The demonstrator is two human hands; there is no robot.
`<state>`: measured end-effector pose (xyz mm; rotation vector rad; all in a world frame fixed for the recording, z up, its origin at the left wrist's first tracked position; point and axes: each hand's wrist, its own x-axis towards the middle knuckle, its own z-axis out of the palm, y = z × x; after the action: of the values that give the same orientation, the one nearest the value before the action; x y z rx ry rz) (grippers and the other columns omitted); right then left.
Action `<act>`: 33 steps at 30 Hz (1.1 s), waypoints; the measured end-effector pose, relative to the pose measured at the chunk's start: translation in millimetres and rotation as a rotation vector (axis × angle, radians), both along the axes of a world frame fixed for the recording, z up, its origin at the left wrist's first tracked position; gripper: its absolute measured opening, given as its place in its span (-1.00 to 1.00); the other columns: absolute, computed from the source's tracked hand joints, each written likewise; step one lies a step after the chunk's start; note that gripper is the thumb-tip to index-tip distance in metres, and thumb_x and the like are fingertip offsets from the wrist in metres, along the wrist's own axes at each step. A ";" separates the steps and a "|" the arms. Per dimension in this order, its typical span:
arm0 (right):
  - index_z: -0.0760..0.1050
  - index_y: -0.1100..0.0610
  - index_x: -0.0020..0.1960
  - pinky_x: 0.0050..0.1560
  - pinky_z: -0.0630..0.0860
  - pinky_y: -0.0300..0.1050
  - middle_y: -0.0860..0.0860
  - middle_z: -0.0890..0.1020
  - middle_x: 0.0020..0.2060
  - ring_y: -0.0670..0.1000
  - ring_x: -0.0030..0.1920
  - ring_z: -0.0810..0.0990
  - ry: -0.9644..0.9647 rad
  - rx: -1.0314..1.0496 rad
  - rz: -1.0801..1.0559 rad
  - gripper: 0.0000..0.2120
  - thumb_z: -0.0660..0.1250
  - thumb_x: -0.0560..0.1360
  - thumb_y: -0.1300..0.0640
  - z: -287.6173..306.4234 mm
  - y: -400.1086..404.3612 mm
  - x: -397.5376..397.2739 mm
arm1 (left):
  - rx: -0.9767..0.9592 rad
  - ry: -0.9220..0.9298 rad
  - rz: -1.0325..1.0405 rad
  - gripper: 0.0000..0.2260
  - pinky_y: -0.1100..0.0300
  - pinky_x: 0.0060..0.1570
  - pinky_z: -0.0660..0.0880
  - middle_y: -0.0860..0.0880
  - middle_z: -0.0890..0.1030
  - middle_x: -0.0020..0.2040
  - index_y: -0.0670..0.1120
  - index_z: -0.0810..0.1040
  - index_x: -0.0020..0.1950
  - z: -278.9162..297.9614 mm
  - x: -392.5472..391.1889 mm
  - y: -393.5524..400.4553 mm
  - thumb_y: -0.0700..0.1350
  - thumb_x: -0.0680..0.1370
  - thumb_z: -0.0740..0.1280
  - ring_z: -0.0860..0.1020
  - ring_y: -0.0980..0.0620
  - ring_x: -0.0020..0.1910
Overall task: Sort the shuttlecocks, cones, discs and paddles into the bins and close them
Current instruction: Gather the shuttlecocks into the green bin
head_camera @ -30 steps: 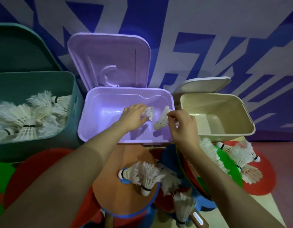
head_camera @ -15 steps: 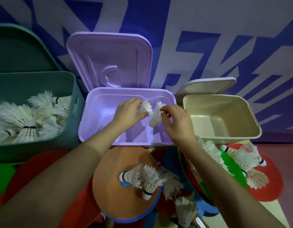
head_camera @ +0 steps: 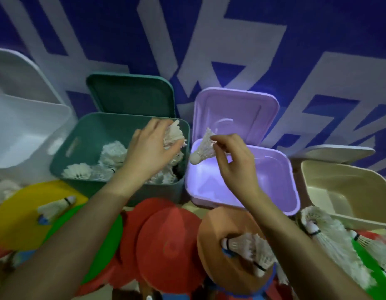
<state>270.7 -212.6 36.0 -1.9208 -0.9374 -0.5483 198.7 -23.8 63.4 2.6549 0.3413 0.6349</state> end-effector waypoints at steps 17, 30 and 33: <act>0.66 0.02 -0.04 -0.03 0.23 0.03 -0.02 0.65 -0.17 0.10 -0.09 0.61 0.005 -0.634 0.021 -0.77 0.24 0.45 0.03 -47.0 129.6 -38.7 | 0.142 0.681 0.031 -0.54 0.00 0.44 -0.11 -0.03 0.05 0.55 0.05 0.16 0.51 -61.8 -79.0 115.0 0.14 0.62 -0.04 -0.01 -0.04 0.51; 0.58 0.18 0.04 -0.11 0.51 0.09 0.07 0.61 -0.08 0.18 -0.06 0.58 -0.058 -0.348 0.009 -0.72 0.15 0.53 0.08 8.4 17.1 -55.8 | 0.246 0.173 -0.195 -0.51 0.14 0.20 0.05 -0.05 0.43 0.35 -0.06 0.41 0.36 1.3 -63.1 27.2 0.10 0.51 0.04 0.37 -0.06 0.31; 0.59 0.17 0.01 -0.16 0.50 -0.01 0.02 0.60 -0.13 -0.02 -0.14 0.54 0.000 -0.237 -0.057 -0.75 0.18 0.53 0.10 11.2 -42.4 -63.0 | 0.244 0.137 -0.306 -0.45 0.12 0.12 0.09 -0.04 0.53 0.21 -0.08 0.49 0.26 8.5 -56.5 -17.6 0.14 0.46 -0.04 0.46 -0.08 0.19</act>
<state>207.7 -255.0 47.1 -2.1642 -0.9859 -0.4871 142.1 -41.4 71.9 2.9065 -0.1148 0.4211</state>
